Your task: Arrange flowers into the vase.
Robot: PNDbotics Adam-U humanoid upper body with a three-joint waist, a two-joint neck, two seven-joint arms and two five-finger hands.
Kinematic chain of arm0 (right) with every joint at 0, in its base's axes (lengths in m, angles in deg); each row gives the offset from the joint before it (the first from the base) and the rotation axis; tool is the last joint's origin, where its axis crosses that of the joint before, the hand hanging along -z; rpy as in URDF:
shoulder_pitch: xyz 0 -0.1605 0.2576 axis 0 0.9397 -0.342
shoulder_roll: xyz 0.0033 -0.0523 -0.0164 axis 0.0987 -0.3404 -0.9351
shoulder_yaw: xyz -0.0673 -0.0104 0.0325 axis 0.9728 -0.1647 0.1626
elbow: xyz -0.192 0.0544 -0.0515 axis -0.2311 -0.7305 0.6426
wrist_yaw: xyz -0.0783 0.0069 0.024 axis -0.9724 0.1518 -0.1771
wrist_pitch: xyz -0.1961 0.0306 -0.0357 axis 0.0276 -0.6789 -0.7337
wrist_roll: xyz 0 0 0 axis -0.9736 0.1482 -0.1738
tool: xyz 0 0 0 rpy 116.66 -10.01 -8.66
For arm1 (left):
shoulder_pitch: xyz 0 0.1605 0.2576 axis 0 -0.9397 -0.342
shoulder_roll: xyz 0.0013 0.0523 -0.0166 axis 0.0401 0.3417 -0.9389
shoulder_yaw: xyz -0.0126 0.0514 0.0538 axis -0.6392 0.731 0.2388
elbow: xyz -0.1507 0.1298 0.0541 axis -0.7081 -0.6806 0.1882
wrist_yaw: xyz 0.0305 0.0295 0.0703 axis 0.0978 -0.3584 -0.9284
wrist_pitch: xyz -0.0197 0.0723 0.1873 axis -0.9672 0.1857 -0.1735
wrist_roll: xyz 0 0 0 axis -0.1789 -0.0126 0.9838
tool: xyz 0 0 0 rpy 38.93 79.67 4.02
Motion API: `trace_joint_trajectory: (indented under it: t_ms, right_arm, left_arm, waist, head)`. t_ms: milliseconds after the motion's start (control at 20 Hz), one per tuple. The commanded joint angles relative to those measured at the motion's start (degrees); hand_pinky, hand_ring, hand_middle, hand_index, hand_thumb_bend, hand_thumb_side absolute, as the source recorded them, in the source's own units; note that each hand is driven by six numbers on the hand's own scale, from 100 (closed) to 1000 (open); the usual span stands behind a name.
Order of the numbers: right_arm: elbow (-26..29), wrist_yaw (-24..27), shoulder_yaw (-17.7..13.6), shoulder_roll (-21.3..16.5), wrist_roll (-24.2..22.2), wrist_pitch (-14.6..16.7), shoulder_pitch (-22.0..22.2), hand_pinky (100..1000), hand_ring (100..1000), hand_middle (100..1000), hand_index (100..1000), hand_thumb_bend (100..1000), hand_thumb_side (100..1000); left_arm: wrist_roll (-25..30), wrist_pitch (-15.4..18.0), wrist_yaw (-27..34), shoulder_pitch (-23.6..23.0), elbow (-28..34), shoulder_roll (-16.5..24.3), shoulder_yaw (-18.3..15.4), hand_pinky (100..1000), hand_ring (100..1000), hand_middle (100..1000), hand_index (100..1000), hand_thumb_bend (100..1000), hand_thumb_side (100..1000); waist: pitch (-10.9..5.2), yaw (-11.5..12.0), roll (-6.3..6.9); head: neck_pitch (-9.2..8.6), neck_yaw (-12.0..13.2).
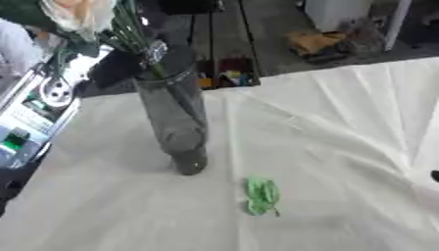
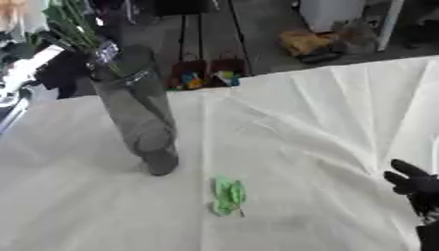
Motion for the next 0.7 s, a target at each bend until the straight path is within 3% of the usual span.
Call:
trace_joint_trajectory:
  t_ms: [50, 700]
  right_arm:
    - [1.0, 0.2, -0.3, -0.6, 0.0, -0.1, -0.1, 813, 844, 537, 688, 100, 1000]
    - [1.0, -0.1, -0.3, -0.5, 0.1, -0.2, -0.1, 814, 845, 537, 688, 100, 1000]
  left_arm:
    - [0.4, 0.2, 0.2, 0.5, 1.1, 2.4, -1.1, 770, 913, 892, 1000, 100, 1000]
    - [2.7, 1.7, 1.6, -0.9, 2.0, 3.6, -1.4, 794, 929, 898, 1000, 100, 1000]
  waist:
    - [-1.39, 0.2, -0.22]
    - [-1.19, 0.5, -0.29]
  head:
    - [-0.79, -0.1]
    - [-0.82, -0.1]
